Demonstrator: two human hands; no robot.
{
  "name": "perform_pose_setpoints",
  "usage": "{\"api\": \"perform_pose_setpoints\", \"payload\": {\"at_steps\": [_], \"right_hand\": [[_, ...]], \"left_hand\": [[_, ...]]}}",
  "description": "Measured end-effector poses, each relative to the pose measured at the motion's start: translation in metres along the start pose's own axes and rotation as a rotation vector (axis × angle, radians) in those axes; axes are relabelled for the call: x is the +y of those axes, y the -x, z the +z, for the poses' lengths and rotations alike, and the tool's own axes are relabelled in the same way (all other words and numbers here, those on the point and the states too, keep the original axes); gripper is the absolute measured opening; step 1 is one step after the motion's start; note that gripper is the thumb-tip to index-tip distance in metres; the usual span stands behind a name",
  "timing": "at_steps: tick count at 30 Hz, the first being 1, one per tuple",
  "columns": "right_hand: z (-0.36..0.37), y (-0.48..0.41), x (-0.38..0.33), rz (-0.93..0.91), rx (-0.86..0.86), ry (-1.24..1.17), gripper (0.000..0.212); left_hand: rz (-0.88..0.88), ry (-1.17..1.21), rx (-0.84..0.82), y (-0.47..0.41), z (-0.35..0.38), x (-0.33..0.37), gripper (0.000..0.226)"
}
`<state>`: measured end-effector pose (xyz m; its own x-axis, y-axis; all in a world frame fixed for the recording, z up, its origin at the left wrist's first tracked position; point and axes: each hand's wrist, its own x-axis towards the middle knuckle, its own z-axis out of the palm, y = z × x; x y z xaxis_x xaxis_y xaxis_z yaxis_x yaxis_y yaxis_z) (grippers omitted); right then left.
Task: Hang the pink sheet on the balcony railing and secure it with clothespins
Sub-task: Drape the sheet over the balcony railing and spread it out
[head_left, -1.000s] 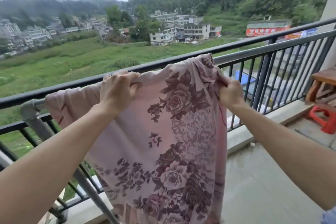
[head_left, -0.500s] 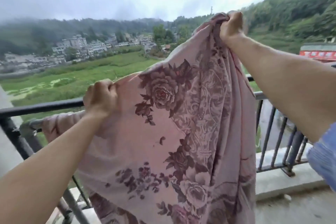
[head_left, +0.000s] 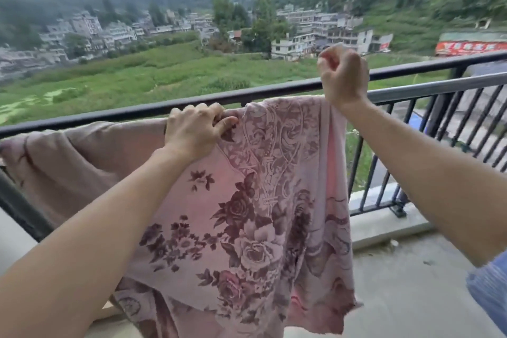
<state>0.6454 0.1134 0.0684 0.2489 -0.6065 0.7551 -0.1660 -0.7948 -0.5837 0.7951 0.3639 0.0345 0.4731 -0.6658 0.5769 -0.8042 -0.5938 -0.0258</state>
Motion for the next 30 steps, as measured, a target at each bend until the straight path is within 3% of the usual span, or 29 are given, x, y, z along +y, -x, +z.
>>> {"api": "perform_pose_setpoints", "payload": {"at_steps": [2,3,5,7,8,10,12,17,21,23,27,30], "right_hand": [[-0.023,0.041,0.026,0.078,0.138,0.011,0.013],[-0.030,0.063,0.043,0.157,0.121,0.027,0.015],[-0.039,0.103,0.071,0.350,-0.065,0.066,0.033],[-0.037,0.134,0.088,0.502,-0.387,0.069,0.068],[-0.034,0.146,0.091,0.544,-0.517,0.033,0.074],[-0.027,0.160,0.089,0.600,-0.655,-0.089,0.046],[-0.025,0.164,0.085,0.622,-0.596,-0.150,0.013],[-0.056,0.117,0.078,0.576,-0.224,-0.231,0.023],[-0.083,0.037,0.067,0.400,0.000,-0.168,0.021],[-0.089,-0.007,0.056,0.281,0.045,-0.138,0.020],[-0.087,-0.087,0.040,0.081,0.059,-0.153,0.020],[-0.080,-0.144,0.029,-0.047,0.050,-0.174,0.019]], "left_hand": [[-0.007,0.003,0.007,0.001,0.001,0.004,0.047],[-0.014,0.008,0.000,0.001,0.001,0.006,0.047],[-0.029,0.003,-0.009,0.001,-0.001,0.009,0.047],[-0.038,-0.003,-0.019,0.002,-0.002,0.011,0.048],[-0.043,-0.002,-0.028,0.003,-0.003,0.011,0.048],[-0.048,0.004,-0.048,0.005,-0.004,0.012,0.047],[-0.050,0.002,-0.077,0.006,-0.007,0.012,0.045],[-0.089,0.055,-0.063,0.008,-0.013,0.022,0.042],[0.026,0.195,-0.022,-0.001,-0.014,0.067,0.047],[0.066,0.250,-0.014,-0.015,-0.012,0.094,0.045],[0.066,0.313,0.089,-0.051,-0.009,0.126,0.016],[-0.039,0.366,0.246,-0.084,-0.013,0.132,0.012]]}}
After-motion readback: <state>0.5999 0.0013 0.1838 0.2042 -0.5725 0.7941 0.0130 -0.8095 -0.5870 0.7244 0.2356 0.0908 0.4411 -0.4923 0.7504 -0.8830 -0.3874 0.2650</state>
